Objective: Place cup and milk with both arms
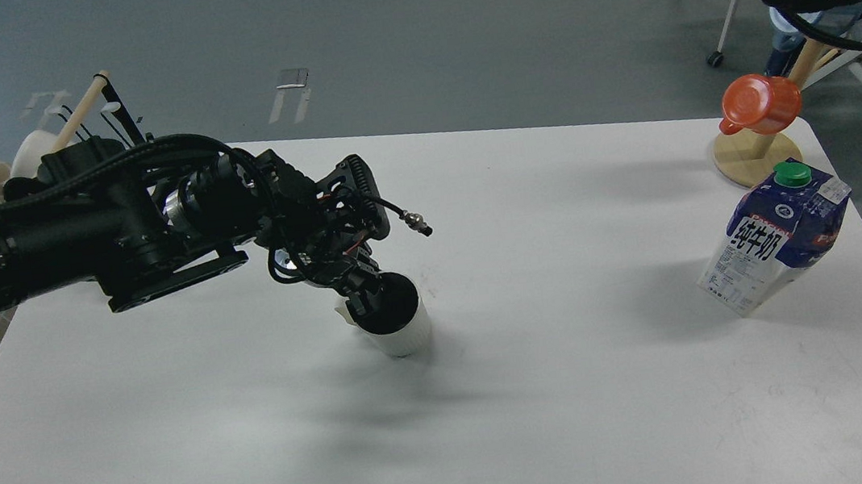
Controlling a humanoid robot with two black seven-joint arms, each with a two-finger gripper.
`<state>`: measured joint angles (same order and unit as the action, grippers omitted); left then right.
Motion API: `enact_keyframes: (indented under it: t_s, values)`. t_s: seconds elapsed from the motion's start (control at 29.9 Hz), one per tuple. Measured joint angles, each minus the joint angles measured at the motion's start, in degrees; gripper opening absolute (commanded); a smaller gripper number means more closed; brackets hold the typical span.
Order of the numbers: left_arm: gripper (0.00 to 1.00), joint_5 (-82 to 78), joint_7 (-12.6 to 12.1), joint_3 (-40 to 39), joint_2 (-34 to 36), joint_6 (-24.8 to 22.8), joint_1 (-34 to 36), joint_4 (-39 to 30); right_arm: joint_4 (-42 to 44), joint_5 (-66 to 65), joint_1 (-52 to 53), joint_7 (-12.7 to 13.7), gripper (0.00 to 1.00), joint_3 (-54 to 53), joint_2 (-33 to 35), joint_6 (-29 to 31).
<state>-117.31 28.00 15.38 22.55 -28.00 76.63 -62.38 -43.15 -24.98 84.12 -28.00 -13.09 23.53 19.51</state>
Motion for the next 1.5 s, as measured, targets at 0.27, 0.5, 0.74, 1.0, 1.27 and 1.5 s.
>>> enact_keyframes:
  t_s: [0.27, 0.5, 0.74, 1.0, 1.27, 1.5]
  values:
    - [0.40, 0.25, 0.00, -0.01, 0.07, 0.03, -0.55, 1.00, -0.09, -0.01, -0.29, 0.00, 1.00, 0.07, 0.00, 0.00]
    - [0.73, 2.11, -0.01, 0.05, 0.19, -0.02, -0.46, 1.26, -0.10, 0.00, -0.70, 0.00, 1.00, 0.06, 0.00, 0.00]
    - [0.82, 3.19, -0.01, 0.01, -0.04, -0.02, 0.11, 1.30, -0.24, 0.02, -1.25, 0.00, 1.00, 0.06, -0.05, 0.07]
    - [0.87, 6.11, -0.01, -0.06, 0.55, 0.01, 2.75, 1.16, -0.34, 0.02, -1.44, 0.00, 1.00, 0.07, 0.01, 0.22]
    - [0.90, 7.95, -0.01, -0.12, 2.71, 0.01, 7.61, -0.93, -0.03, -0.14, -2.74, 0.00, 1.00, 0.66, 0.10, 0.39]
    - [0.93, 13.73, 0.02, -0.80, 6.41, 0.00, 12.28, -5.23, -2.36, -0.12, -3.68, 0.00, 1.00, 3.44, 5.13, 0.58]
